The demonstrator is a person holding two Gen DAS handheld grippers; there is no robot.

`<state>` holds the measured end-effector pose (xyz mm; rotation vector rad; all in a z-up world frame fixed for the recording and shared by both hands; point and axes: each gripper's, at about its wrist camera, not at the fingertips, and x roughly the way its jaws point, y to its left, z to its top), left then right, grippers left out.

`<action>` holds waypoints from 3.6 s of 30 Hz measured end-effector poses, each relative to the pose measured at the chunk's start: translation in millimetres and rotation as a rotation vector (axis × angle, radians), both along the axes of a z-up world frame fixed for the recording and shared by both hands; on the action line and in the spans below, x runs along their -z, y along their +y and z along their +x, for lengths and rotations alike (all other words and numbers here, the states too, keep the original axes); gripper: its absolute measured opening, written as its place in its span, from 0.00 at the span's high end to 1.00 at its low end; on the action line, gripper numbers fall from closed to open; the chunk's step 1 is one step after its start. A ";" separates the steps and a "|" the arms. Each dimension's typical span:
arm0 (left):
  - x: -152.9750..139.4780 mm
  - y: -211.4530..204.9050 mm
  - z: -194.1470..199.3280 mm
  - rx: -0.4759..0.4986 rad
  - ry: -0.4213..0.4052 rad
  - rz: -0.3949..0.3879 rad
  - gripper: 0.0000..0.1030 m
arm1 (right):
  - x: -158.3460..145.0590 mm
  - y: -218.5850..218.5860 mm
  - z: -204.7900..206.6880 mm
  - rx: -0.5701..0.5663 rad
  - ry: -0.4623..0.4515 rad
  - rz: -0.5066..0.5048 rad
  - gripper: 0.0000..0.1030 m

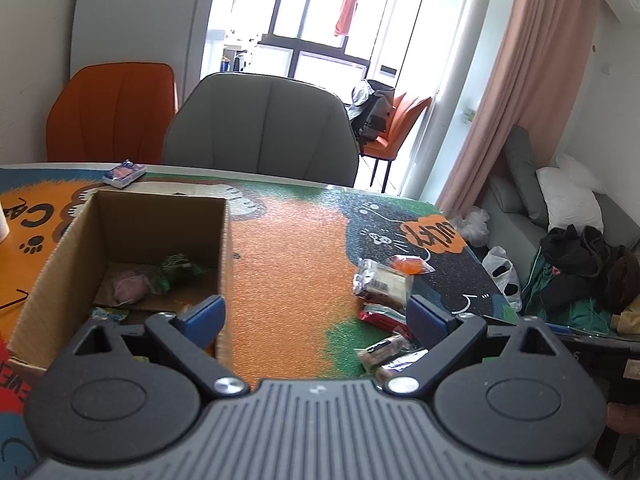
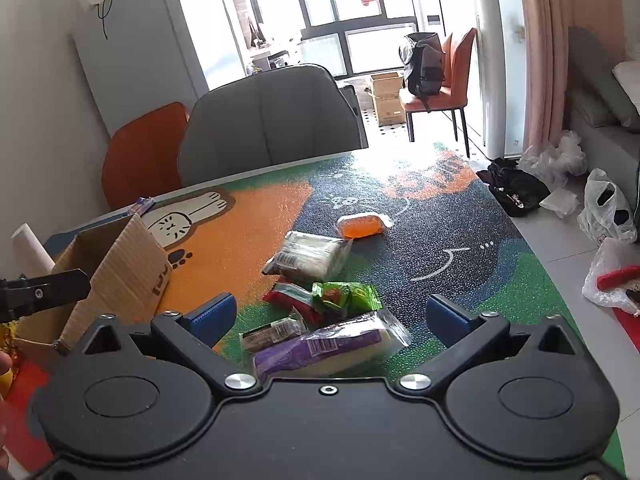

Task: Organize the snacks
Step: 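Move both open grippers back to the snacks on the table, then grasp small clear-wrapped bar with left gripper while right grasps purple-wrapped bread, then carry both held snacks over the cardboard box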

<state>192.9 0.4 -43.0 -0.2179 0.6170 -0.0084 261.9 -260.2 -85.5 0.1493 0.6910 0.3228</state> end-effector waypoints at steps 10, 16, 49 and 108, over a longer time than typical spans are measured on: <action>15.8 -24.7 16.6 0.056 0.032 0.002 0.27 | 25.4 -3.3 17.1 0.035 0.063 -0.020 0.00; 29.9 -29.7 31.0 0.064 0.070 0.014 0.35 | 39.3 3.3 29.9 0.039 0.096 -0.029 0.00; 104.8 -83.2 93.0 0.201 0.216 0.006 0.58 | 45.8 -42.0 30.0 0.069 0.129 -0.109 0.07; 22.2 -1.7 9.4 0.031 0.018 -0.043 0.83 | 0.1 20.2 -13.2 -0.131 -0.049 0.002 0.73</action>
